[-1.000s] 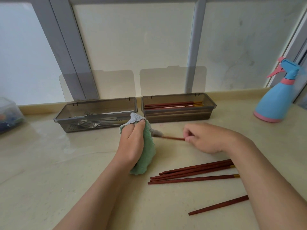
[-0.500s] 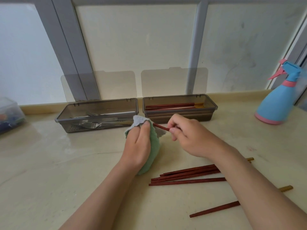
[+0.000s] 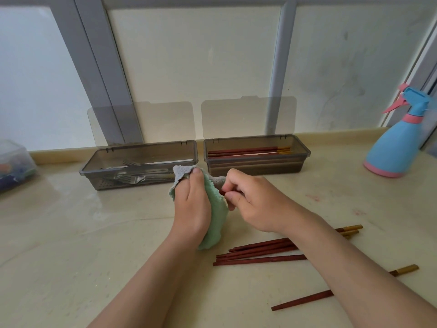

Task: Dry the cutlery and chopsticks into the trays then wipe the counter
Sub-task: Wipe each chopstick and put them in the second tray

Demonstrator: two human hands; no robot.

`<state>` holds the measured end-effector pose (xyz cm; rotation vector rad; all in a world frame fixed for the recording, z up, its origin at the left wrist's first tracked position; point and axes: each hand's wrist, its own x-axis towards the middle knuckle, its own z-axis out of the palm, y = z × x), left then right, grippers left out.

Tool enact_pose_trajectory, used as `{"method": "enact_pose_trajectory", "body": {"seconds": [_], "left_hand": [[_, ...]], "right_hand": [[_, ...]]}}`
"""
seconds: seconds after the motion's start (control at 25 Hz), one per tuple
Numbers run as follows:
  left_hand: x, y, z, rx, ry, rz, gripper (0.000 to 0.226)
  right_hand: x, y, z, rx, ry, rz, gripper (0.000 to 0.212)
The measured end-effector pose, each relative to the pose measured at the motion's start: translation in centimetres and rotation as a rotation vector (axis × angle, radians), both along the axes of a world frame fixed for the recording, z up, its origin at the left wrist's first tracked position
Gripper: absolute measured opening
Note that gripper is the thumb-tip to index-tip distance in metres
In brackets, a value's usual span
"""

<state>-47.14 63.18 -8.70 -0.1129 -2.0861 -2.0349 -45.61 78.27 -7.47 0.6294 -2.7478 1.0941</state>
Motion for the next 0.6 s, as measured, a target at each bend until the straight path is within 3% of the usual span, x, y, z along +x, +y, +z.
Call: {"method": "enact_pose_trajectory", "body": {"seconds": [0.32, 0.48, 0.6], "left_hand": [[0.1, 0.3, -0.2, -0.067, -0.016, -0.044, 0.050], [-0.1, -0.2, 0.5, -0.039, -0.007, -0.025, 0.052], [-1.5, -1.8, 1.3, 0.056, -0.020, 0.146, 0.052]], "right_hand": [[-0.2, -0.9, -1.0, -0.060, 0.115, 0.003, 0.009], [-0.4, -0.9, -0.5, -0.064, 0.027, -0.016, 0.004], [-0.6, 0.6, -0.2, 0.052, -0.041, -0.066, 0.011]]}}
